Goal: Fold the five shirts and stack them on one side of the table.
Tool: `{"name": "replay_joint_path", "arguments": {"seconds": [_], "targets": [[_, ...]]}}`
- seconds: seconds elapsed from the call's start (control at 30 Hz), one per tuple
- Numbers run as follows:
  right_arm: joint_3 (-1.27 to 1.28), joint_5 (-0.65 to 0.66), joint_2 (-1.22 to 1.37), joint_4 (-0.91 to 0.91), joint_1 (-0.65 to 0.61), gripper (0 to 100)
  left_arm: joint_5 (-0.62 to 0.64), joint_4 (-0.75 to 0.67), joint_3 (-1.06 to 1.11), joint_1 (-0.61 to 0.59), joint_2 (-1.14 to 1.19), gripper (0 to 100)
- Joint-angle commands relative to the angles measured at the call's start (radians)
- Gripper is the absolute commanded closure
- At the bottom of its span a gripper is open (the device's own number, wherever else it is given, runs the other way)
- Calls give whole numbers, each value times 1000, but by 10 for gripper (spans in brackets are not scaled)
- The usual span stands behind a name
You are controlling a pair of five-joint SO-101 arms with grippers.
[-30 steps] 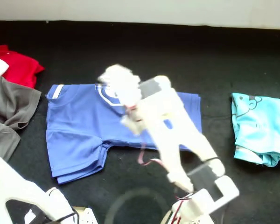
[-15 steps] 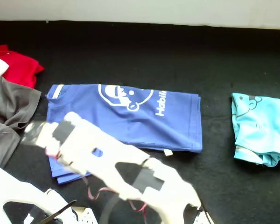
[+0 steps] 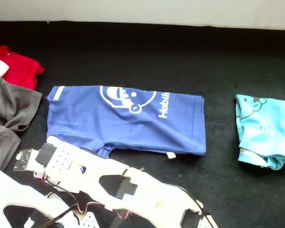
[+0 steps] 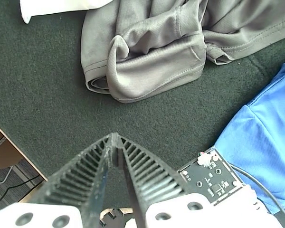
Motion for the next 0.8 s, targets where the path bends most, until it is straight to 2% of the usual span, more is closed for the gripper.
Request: {"name": "replay_joint_path", "arguments": {"seconds": [0.0,0.07,0.2,0.43,0.6,0.77], "targets": [[-91,6,64,-13,33,823,-11,-14,-28,-5,-19,992],[-122,6,102,-12,42,848,-11,-14,-28,-4,-19,992],[-186,5,145,-12,48,998,-11,-14,-28,-2,-19,992],[-366,5,143,61,101,991,-11,-15,-28,-2,-19,992],[-579,6,143,107,205,991,-9,-14,-27,-1,-19,992],[-690,6,151,94,297,991,-6,-14,-27,30,-19,992]]}}
